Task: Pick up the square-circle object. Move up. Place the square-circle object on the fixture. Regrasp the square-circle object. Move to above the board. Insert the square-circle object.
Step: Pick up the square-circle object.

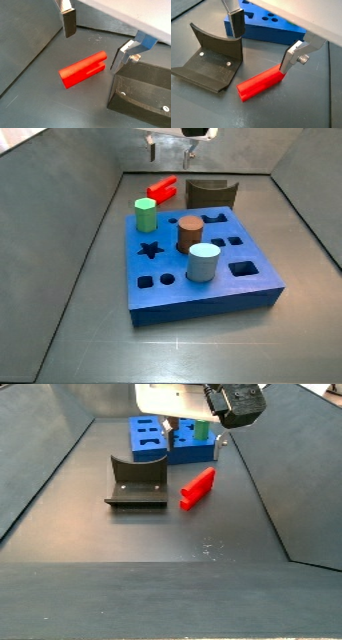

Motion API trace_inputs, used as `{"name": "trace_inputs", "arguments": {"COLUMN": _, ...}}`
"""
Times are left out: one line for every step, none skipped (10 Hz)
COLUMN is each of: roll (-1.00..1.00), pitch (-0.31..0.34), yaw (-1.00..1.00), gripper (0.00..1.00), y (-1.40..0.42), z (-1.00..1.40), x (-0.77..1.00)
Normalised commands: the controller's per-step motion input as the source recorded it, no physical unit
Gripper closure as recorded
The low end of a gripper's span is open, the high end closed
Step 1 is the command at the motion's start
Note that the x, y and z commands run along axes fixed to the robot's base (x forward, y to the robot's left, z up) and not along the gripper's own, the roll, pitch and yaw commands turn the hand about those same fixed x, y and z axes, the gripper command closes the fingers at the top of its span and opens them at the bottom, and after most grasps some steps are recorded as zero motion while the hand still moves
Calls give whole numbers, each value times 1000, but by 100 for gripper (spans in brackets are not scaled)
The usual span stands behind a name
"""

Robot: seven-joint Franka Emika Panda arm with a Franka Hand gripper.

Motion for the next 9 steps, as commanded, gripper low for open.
{"name": "trace_inputs", "arguments": {"roll": 166, "pitch": 39, "yaw": 109, "gripper": 0, "y": -120, "z": -894, "x": -43}}
{"name": "trace_inputs", "arguments": {"roll": 116, "pitch": 0, "yaw": 154, "gripper": 0, "y": -97, "z": -1000, "x": -274}}
{"name": "trace_inputs", "arguments": {"roll": 64, "pitch": 0, "yaw": 111, "gripper": 0, "y": -69, "z": -1000, "x": -331}}
{"name": "trace_inputs", "arguments": {"roll": 0, "pitch": 0, "yaw": 69, "gripper": 0, "y": -26, "z": -951, "x": -234}}
{"name": "trace_inputs", "arguments": {"roll": 30, "pitch": -29, "yaw": 29, "gripper": 0, "y": -60, "z": -940, "x": -363}}
{"name": "trace_inputs", "arguments": {"roll": 17, "pitch": -31, "yaw": 9, "gripper": 0, "y": -77, "z": -897, "x": -343}}
{"name": "trace_inputs", "arguments": {"roll": 0, "pitch": -29, "yaw": 0, "gripper": 0, "y": -97, "z": -614, "x": -114}}
{"name": "trace_inputs", "arguments": {"roll": -34, "pitch": -10, "yaw": 0, "gripper": 0, "y": 0, "z": 0, "x": 0}}
{"name": "trace_inputs", "arguments": {"roll": 0, "pitch": 0, "yaw": 0, "gripper": 0, "y": 0, "z": 0, "x": -26}}
